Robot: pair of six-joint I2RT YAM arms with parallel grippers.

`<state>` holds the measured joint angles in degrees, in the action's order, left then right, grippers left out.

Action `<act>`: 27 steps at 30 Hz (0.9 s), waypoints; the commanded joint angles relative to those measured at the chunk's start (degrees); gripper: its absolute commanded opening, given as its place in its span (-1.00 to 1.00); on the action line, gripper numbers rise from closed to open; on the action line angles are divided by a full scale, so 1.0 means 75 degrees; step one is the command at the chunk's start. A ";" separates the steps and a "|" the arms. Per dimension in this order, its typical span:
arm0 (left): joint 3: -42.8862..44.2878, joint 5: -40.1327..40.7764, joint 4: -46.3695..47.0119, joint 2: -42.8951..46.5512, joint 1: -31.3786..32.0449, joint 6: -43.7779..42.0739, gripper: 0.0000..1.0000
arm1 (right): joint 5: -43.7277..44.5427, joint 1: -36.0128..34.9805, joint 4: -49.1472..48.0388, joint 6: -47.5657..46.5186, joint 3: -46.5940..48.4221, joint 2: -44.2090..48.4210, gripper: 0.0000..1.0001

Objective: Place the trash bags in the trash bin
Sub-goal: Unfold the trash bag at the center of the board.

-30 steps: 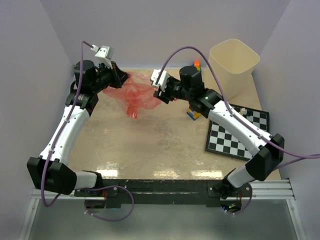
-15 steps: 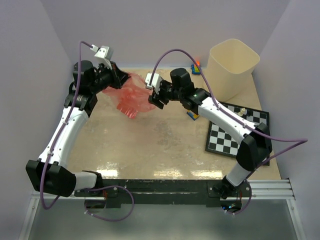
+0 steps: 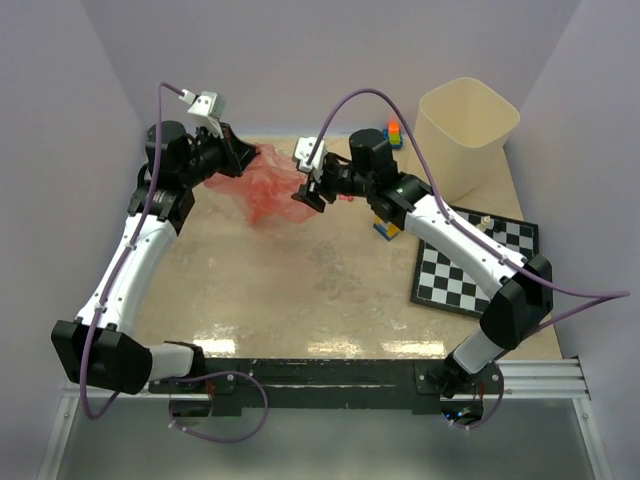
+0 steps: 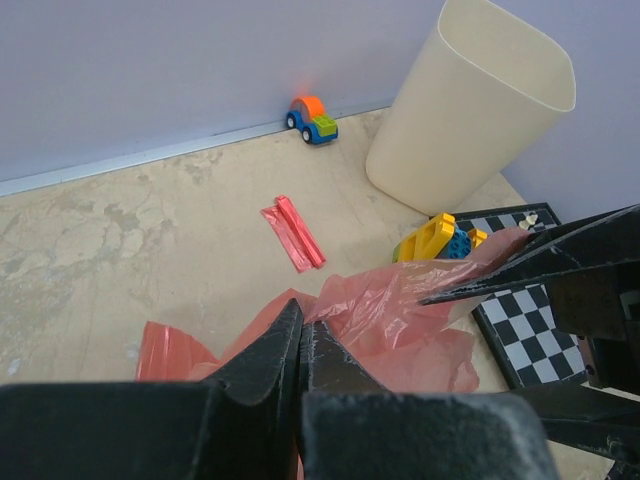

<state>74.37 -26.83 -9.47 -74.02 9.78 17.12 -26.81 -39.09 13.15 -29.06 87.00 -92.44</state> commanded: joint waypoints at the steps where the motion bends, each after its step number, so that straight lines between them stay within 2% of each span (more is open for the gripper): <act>1: 0.0057 -0.0137 0.0279 0.0131 -0.0027 0.0271 -1.00 | -0.0117 -0.0061 -0.0604 0.0183 0.0106 0.0058 0.29; 3: 0.0092 -0.0114 0.0291 0.0108 -0.0027 0.0260 -1.00 | -0.0117 -0.0073 -0.0790 0.0276 0.0165 -0.0107 0.20; 5: 0.0115 -0.0102 0.0291 0.0084 -0.0027 0.0248 -1.00 | 0.0011 -0.0096 -0.0944 0.0394 0.0200 -0.0201 0.03; 9: 0.0104 0.0002 0.0197 0.0061 -0.0027 0.0190 -1.00 | 0.0491 -0.0132 -0.0991 0.0441 0.0178 -0.0074 -0.62; 14: -0.0106 0.0459 -0.0271 0.0119 -0.0073 0.0002 -1.00 | 0.0564 -0.0132 -0.0956 0.0125 -0.0454 0.1038 -0.94; 20: -0.0470 0.1093 -0.0576 0.0318 -0.0202 -0.0045 -1.00 | -0.0923 -0.0132 0.0378 -0.0929 -0.0959 0.1965 -1.00; 24: -0.0564 0.1069 -0.0518 0.0330 -0.0238 -0.0173 -1.00 | -0.1184 -0.0120 0.0882 -0.1245 -0.1124 0.2060 -1.00; 27: -0.0529 0.1909 -0.0600 0.0377 -0.0249 -0.0279 -1.00 | -0.1183 -0.0108 0.1468 -0.1714 -0.0867 0.1850 -1.00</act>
<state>70.37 -19.79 -14.66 -73.47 8.25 16.69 -33.01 -40.12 16.40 -36.36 79.68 -76.42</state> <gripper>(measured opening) 0.011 0.007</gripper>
